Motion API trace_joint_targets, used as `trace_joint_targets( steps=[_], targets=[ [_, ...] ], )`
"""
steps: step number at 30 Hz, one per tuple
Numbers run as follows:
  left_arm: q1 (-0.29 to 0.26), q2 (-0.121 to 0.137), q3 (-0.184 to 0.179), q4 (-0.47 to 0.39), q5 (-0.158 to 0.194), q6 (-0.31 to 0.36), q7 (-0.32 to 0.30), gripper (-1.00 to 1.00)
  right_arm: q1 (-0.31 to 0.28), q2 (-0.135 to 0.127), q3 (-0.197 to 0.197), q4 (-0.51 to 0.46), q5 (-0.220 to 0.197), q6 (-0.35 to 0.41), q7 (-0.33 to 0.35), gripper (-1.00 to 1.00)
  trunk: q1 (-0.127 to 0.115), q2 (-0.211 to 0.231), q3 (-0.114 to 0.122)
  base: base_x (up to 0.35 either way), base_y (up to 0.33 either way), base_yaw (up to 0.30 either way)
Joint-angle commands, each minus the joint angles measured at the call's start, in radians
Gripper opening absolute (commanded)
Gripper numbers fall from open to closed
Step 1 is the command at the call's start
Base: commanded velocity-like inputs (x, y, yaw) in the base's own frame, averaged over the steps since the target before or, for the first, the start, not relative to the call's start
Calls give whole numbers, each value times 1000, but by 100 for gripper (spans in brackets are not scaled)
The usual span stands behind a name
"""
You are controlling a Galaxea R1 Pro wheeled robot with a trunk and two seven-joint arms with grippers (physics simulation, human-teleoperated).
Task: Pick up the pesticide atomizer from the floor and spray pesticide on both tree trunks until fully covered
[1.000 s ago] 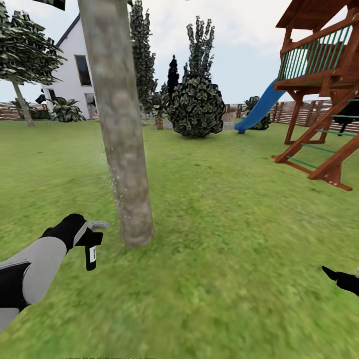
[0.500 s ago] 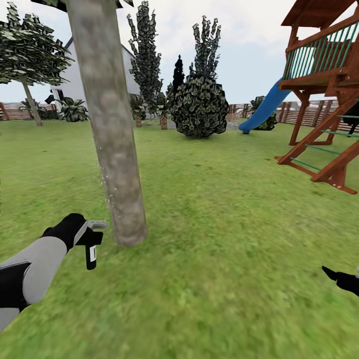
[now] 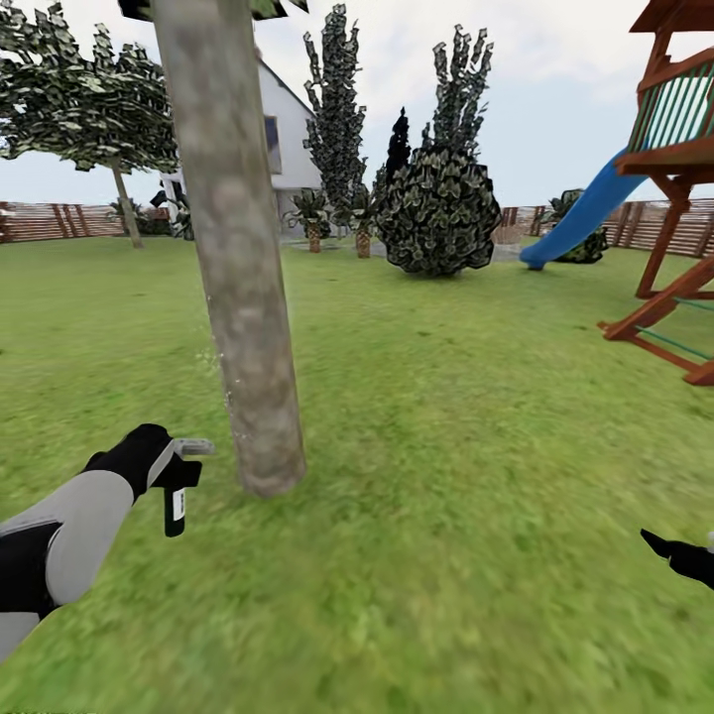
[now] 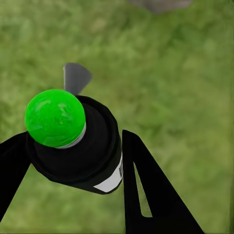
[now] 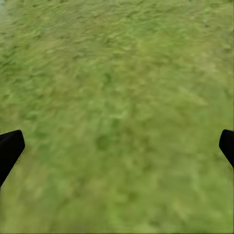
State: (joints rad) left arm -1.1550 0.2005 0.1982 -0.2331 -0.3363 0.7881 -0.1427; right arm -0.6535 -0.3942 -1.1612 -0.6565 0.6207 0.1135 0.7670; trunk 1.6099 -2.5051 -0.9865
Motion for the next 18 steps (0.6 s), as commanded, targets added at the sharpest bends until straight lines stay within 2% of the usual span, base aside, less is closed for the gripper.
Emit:
trace_joint_targets(
  steps=[1,5,15,18],
  targets=[
    [0,-1,0,0,0,0,0,-100,0,0,0,0,0,0,0,100,0,0,0,190,-281,260],
    [0,-2,0,0,0,-1,0,-100,0,0,0,0,1,0,-1,100,0,0,0,162,-295,183],
    [0,-4,0,1,0,-1,0,-100,0,0,0,0,1,0,0,100,0,0,0,128,-303,8],
    [0,-3,0,0,0,0,0,-100,0,0,0,0,0,0,0,100,0,0,0,32,-84,0]
  ],
)
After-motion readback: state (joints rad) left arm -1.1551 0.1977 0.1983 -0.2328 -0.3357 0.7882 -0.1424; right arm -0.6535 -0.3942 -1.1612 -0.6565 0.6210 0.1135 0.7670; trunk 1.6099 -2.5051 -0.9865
